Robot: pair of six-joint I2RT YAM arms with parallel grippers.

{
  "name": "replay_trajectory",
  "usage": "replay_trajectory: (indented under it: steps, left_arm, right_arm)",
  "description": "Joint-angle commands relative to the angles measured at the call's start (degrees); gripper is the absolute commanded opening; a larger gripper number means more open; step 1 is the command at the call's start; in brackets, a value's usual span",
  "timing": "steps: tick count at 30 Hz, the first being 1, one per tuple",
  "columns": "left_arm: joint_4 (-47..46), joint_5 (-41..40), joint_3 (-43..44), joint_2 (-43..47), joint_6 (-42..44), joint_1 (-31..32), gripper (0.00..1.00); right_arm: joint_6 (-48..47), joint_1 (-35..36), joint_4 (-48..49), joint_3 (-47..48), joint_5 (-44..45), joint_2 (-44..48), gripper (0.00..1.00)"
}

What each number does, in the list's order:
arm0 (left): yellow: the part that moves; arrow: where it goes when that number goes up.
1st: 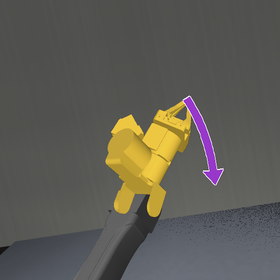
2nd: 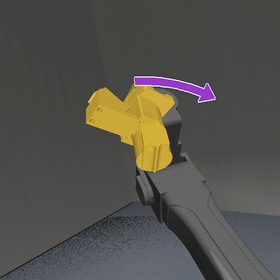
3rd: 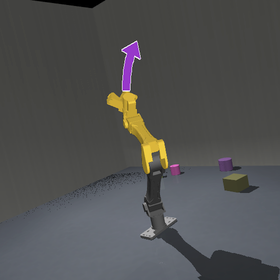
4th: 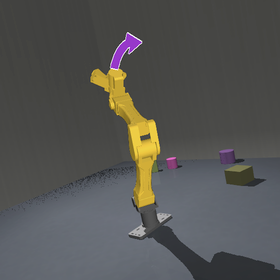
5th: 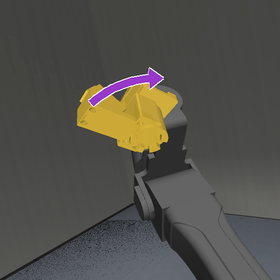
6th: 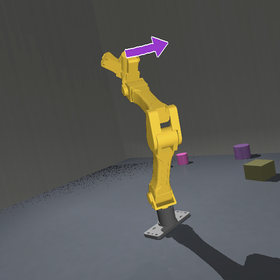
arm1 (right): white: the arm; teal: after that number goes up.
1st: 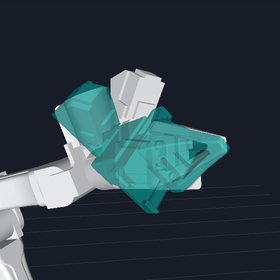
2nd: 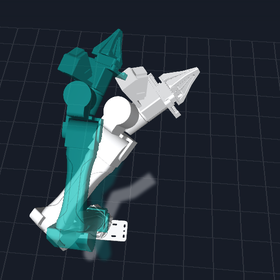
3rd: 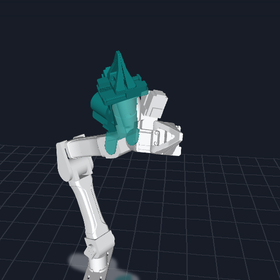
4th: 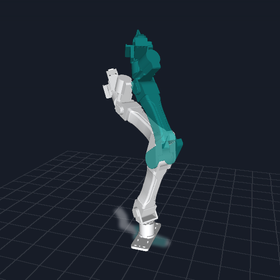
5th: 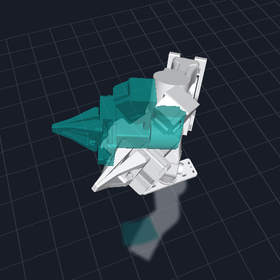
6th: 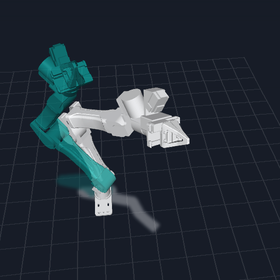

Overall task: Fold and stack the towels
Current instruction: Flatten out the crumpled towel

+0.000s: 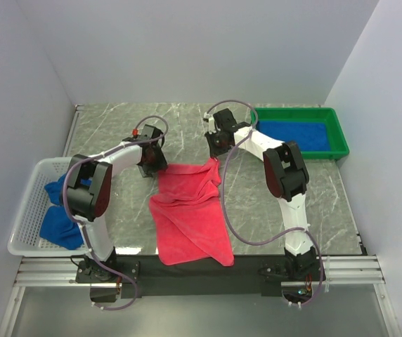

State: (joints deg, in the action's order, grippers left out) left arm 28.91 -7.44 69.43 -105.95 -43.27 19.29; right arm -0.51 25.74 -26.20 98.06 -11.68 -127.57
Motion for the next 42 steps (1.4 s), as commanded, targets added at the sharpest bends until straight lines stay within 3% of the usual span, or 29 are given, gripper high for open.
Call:
replay_trajectory:
  steps: [1,4,17,20,22,25,29,31,34,35,36,42]
  left_arm:
    - [-2.89,1.29,2.90,-1.18,-1.29,-0.92,0.59]
    - [-4.47,2.86,3.61,-1.97,-0.94,-1.18,0.58]
    - [-4.56,2.87,8.00,-5.23,-0.15,-2.50,0.56]
    - [-4.30,3.40,8.53,-5.76,-0.15,-2.59,0.51]
    - [-4.30,3.66,8.62,-5.58,-0.15,-2.68,0.42]
    - [-4.12,3.31,8.36,-4.97,-0.24,-2.59,0.39]
    - [-2.72,2.96,8.79,-4.53,-0.50,-2.59,0.24]
    - [-1.75,2.26,9.06,-3.56,-0.59,-2.68,0.22]
    - [-0.35,1.64,10.02,-2.77,-0.24,-2.59,0.11]
    - [0.01,1.64,10.37,-2.60,-0.07,-2.68,0.04]
    - [0.36,1.64,10.72,-2.51,-0.06,-2.59,0.01]
    - [3.17,-0.38,13.97,-1.80,1.08,-3.99,0.01]
  right_arm:
    - [-0.19,0.37,1.06,1.25,-0.18,0.30,0.17]
    - [-0.19,0.37,1.32,0.73,-0.09,0.39,0.12]
    - [-0.01,0.37,2.03,-0.24,-0.62,1.01,0.10]
    - [-0.01,0.37,2.11,-0.24,-0.62,0.92,0.10]
    - [-0.01,0.45,1.94,-0.24,-0.62,1.00,0.09]
    - [-0.01,0.45,2.20,-0.33,-0.80,1.09,0.09]
    - [0.08,0.45,1.85,0.02,-0.80,1.09,0.09]
    - [0.07,0.45,1.76,0.02,-0.71,1.44,0.09]
    - [-0.19,0.37,1.94,0.02,0.08,1.79,0.09]
    - [-0.19,0.37,1.94,0.20,0.17,1.88,0.09]
    - [-0.19,0.37,1.94,0.29,0.34,1.80,0.05]
    - [0.07,-0.16,3.25,0.03,1.31,3.11,0.00]
